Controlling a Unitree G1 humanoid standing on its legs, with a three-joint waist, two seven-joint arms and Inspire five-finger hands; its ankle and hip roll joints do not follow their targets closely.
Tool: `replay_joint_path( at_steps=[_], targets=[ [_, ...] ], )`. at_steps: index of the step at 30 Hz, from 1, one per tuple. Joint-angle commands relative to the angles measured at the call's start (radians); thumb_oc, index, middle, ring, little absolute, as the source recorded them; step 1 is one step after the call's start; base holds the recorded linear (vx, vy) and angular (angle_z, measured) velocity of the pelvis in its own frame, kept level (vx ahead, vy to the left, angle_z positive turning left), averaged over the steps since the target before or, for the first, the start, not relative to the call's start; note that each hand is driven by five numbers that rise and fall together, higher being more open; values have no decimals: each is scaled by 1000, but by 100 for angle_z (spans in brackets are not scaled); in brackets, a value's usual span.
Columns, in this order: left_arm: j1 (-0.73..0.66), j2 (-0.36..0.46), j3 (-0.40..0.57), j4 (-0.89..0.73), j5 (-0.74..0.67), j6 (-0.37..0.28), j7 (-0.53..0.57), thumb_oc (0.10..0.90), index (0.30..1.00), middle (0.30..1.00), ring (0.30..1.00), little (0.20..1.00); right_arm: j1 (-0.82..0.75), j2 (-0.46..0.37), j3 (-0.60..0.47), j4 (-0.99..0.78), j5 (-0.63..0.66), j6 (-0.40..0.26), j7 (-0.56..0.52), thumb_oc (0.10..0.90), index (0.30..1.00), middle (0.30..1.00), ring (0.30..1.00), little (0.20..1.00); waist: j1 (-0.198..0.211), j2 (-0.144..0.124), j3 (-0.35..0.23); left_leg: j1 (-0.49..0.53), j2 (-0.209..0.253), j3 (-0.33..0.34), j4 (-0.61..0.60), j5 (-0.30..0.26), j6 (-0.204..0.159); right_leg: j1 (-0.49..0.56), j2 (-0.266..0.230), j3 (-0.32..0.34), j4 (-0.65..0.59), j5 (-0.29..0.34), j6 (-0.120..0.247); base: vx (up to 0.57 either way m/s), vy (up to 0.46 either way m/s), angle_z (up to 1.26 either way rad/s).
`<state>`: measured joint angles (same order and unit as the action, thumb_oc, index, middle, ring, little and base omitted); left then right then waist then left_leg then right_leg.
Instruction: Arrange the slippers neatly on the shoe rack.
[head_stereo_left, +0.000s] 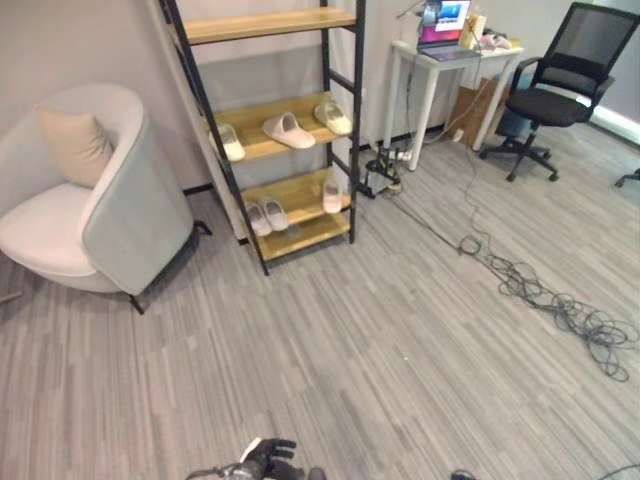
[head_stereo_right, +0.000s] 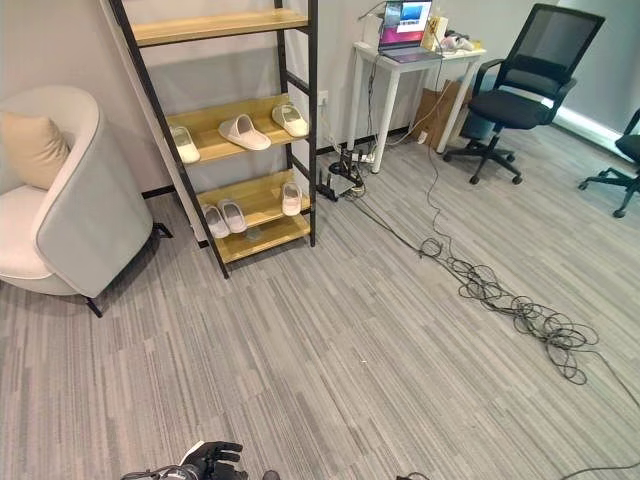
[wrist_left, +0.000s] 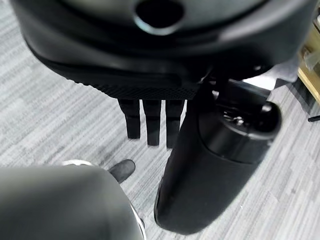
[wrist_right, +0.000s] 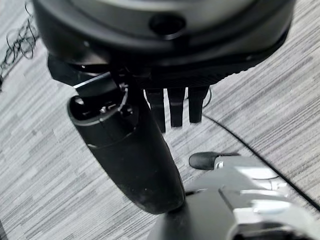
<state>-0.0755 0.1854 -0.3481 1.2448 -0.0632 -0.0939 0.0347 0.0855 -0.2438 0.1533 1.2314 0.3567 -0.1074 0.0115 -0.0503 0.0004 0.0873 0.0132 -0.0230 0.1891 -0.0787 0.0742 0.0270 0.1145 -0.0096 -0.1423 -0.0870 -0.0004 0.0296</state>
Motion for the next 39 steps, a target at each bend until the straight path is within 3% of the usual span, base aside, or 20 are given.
replay_joint_path(
  at_steps=[1, 25, 30, 36, 39],
  targets=[
    [-88, -26, -3, 15, 18, -40, 7, 800, 900, 900, 900, 900, -46, -31, 25, 18, -11, -34, -6, 800, 900, 900, 900, 900, 14, -16, -8, 56, 78, -52, 6, -68, -94, -28, -18, 24, 8, -36, 80, 0, 0, 0],
    [-104, -39, -20, 13, -10, -36, 13, 800, 900, 900, 900, 900, -53, -40, 45, 16, -40, -30, -9, 800, 900, 900, 900, 900, 6, -1, 13, 61, 91, -73, 89, -108, -104, -38, -8, 15, 97, -96, 47, 17, -26, 1],
    [-108, -42, -21, 12, -14, -37, 27, 800, 900, 900, 900, 900, -54, -51, 35, 16, -34, -32, -13, 800, 900, 900, 900, 900, 11, -10, 38, 5, 98, -72, 211, -130, -123, -37, -12, 22, 110, -107, 33, 5, -54, -1],
    [-109, -41, -13, 18, -35, -36, 35, 800, 900, 900, 900, 900, -50, -57, 19, 10, -15, -35, -23, 800, 900, 900, 900, 900, 16, -23, 64, -82, 96, -78, 368, -102, -138, -29, -18, 18, 111, -107, 20, 28, -24, -1],
    [-106, -40, -12, 21, -34, -36, 37, 800, 900, 900, 900, 900, -45, -55, 16, 13, -12, -33, -27, 800, 900, 900, 900, 900, 17, -24, 66, -104, 95, -69, 375, -105, -133, -23, -21, 13, 104, -112, 19, 68, 12, 7]
  ],
)
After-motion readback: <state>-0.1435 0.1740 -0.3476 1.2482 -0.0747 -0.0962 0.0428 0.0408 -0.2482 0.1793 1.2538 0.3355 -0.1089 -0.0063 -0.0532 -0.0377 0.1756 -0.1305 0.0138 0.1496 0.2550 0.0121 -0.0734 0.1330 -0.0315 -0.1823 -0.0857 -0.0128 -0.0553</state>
